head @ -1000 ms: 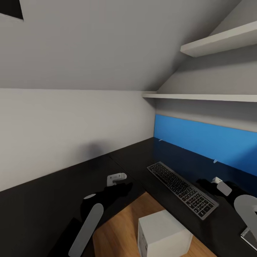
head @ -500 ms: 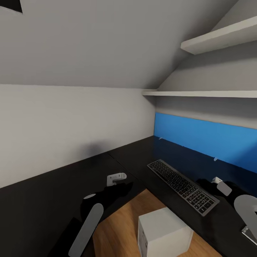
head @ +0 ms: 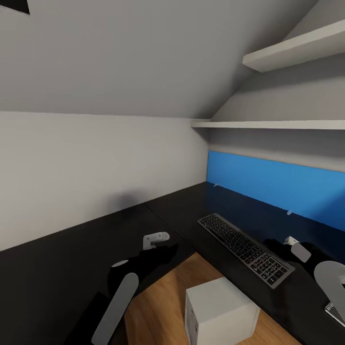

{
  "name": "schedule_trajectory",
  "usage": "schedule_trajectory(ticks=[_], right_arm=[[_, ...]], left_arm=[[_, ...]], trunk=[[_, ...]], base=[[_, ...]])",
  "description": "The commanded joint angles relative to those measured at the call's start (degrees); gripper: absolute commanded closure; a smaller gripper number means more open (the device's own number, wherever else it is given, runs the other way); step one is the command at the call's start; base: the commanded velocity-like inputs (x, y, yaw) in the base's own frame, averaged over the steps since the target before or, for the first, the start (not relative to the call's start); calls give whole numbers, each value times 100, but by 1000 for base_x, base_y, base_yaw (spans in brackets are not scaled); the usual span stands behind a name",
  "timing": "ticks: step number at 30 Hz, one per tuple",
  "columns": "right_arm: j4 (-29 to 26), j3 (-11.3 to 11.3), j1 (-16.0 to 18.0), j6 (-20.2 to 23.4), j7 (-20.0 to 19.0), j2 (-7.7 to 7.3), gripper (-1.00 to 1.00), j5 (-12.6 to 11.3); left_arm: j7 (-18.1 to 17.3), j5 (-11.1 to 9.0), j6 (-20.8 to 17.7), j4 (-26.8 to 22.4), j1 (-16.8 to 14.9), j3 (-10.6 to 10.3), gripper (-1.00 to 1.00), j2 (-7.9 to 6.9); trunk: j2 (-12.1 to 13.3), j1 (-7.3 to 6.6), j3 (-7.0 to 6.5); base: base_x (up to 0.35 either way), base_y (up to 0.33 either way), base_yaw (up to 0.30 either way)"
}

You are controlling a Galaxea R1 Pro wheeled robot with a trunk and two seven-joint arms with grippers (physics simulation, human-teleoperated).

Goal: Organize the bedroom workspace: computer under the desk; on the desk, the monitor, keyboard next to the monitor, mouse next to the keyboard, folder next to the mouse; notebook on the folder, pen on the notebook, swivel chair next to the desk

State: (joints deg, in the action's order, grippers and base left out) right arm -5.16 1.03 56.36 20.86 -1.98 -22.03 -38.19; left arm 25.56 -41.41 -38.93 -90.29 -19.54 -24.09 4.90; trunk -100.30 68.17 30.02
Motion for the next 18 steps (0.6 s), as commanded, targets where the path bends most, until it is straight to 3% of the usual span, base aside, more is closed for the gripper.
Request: schedule_trajectory(ticks=[1, 18], right_arm=[[59, -15, -2, 44, -7, -3, -100, -38], [59, -8, -2, 58, -4, 24, -100, -51]], left_arm=[[50, -60, -9, -6, -6, -6, -100, -2], [41, -68, -9, 28, -6, 0, -100, -18]], trunk=[[-2, 0, 8], [-2, 0, 8]], base=[[0, 0, 0], [0, 0, 10]])
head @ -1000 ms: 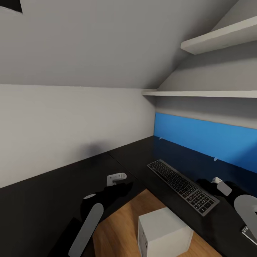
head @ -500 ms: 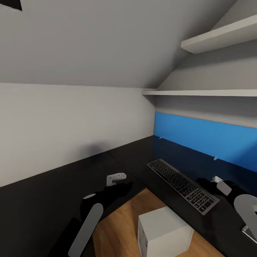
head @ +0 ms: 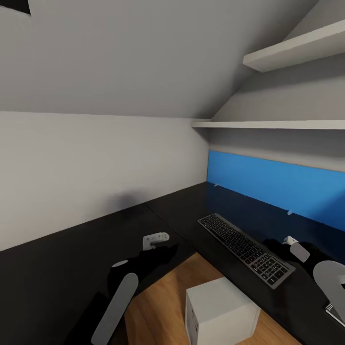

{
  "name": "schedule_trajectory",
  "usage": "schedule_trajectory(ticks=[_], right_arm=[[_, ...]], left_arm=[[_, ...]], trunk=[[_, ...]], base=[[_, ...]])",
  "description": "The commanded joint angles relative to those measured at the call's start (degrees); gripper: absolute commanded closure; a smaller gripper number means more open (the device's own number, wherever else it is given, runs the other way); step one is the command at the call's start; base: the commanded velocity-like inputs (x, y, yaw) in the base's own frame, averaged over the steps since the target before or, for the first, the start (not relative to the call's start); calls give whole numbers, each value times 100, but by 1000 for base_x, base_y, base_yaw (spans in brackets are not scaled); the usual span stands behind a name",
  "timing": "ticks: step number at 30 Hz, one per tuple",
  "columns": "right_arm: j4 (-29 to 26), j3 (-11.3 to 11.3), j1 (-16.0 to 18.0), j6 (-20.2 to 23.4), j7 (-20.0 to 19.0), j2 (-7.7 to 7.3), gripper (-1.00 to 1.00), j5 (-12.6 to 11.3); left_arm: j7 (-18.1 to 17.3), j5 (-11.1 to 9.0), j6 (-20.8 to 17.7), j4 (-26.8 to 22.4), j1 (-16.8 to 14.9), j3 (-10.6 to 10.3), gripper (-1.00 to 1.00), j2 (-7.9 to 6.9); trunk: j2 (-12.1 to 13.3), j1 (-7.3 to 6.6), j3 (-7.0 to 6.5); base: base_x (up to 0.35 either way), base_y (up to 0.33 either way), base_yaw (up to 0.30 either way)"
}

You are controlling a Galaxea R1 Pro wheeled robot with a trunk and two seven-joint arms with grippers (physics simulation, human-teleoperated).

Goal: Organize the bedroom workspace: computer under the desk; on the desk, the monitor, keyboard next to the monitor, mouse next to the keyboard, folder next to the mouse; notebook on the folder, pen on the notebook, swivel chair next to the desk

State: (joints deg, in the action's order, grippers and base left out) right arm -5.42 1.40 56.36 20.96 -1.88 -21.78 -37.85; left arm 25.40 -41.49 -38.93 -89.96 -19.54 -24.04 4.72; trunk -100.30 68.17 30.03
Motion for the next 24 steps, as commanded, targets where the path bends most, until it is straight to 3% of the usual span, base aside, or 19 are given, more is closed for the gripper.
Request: schedule_trajectory(ticks=[1, 24], right_arm=[[85, -46, -2, 49, -14, -2, -100, -84], [87, -52, -2, 40, -23, -2, -100, -84]], left_arm=[[55, -62, -9, -3, -6, -4, -100, 1], [53, -79, -9, 13, -6, 4, -100, -6]], trunk=[[-2, 0, 8], [-2, 0, 8]], base=[[0, 0, 33], [-28, 107, 3]])
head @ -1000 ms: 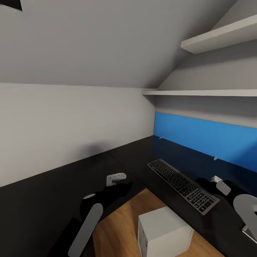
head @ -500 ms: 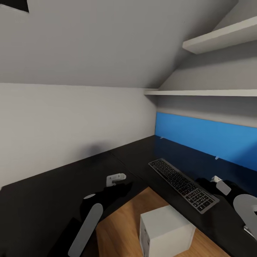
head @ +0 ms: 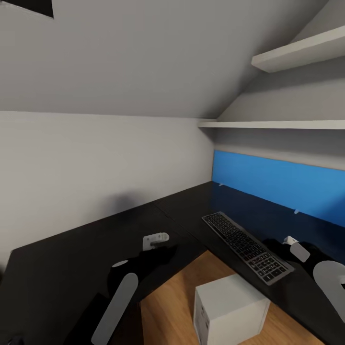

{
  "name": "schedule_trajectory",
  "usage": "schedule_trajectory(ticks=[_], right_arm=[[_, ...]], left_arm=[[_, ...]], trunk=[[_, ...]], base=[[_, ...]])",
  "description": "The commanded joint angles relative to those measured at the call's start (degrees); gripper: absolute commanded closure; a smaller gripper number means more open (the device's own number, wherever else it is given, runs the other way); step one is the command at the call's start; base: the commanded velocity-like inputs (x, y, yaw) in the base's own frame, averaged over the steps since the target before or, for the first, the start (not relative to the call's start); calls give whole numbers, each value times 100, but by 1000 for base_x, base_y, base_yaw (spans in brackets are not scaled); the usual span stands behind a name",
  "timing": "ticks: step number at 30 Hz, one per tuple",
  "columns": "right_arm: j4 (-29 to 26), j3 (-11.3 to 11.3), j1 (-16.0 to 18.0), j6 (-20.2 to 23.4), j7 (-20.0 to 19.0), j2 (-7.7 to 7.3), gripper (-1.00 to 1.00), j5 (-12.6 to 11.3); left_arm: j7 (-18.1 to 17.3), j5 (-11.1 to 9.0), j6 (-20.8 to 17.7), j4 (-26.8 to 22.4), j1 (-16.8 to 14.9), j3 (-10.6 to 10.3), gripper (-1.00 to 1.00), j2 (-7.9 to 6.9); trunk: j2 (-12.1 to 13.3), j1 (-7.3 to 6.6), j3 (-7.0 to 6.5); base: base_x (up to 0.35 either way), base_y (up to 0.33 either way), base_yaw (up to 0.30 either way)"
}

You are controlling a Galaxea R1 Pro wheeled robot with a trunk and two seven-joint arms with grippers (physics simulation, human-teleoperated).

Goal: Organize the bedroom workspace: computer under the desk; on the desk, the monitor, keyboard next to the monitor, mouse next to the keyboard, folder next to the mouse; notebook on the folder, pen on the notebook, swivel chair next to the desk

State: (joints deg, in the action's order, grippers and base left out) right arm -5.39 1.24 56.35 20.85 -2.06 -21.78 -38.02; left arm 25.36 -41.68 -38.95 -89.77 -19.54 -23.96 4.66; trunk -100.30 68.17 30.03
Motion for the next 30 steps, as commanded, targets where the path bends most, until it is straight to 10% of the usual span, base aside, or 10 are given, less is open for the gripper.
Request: schedule_trajectory(ticks=[1, 30], right_arm=[[83, -36, -1, 51, -5, -2, -100, -67], [82, -36, -1, 51, 4, -2, -100, -69]], left_arm=[[57, -60, -8, -6, -6, -4, -100, 0], [63, -61, -8, -6, -6, -12, -100, 3]], trunk=[[-3, 0, 8], [-3, 0, 8]], base=[[-31, 158, 0], [-3, 10, 0]])
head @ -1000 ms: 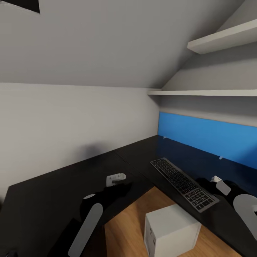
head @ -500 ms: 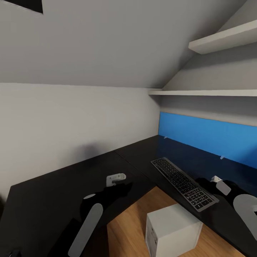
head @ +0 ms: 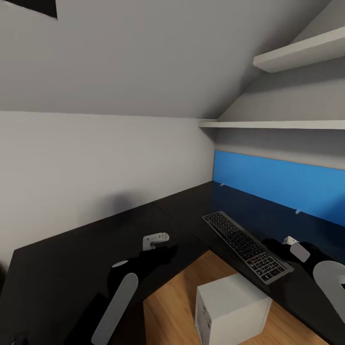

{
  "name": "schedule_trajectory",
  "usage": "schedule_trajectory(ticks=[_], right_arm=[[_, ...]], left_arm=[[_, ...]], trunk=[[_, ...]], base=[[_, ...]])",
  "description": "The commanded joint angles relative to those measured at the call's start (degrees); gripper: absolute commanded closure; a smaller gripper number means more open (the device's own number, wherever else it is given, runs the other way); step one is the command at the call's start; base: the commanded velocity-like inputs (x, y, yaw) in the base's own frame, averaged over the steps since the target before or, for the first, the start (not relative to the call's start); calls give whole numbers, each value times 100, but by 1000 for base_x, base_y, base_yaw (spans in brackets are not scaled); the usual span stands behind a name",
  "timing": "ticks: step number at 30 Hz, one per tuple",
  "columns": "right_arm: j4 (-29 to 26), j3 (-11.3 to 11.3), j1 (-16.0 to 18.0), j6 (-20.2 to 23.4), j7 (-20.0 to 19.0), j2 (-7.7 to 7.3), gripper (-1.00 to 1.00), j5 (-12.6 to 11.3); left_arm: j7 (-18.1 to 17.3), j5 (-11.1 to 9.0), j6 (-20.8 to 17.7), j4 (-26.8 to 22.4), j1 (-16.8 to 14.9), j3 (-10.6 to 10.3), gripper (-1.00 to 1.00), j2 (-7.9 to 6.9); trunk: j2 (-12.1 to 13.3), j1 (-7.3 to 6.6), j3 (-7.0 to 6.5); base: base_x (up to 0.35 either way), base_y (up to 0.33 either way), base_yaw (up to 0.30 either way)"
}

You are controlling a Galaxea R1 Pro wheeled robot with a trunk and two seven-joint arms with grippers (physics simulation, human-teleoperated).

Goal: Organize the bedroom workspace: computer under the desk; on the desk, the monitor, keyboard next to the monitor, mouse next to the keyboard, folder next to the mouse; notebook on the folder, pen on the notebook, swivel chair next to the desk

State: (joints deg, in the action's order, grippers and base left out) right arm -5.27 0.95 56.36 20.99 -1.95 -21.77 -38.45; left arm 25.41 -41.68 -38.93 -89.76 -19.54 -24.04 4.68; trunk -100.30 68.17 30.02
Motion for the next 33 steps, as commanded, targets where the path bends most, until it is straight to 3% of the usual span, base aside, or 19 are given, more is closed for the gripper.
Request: schedule_trajectory(ticks=[1, 14, 33], right_arm=[[70, -6, -2, 37, -8, -3, -100, -25], [70, 1, -2, 37, -7, -3, -100, -23], [70, 10, -2, 37, -7, 38, -100, -22]], left_arm=[[58, -60, -10, -7, -6, -4, -100, 0], [65, -68, -10, -7, -6, 3, -100, -2], [69, -68, -11, -7, -6, 13, -100, -2]], trunk=[[-2, 0, 8], [-2, 0, 8], [-2, 0, 8]], base=[[0, -63, 0], [-94, -167, 0], [-5, -9, 57]])
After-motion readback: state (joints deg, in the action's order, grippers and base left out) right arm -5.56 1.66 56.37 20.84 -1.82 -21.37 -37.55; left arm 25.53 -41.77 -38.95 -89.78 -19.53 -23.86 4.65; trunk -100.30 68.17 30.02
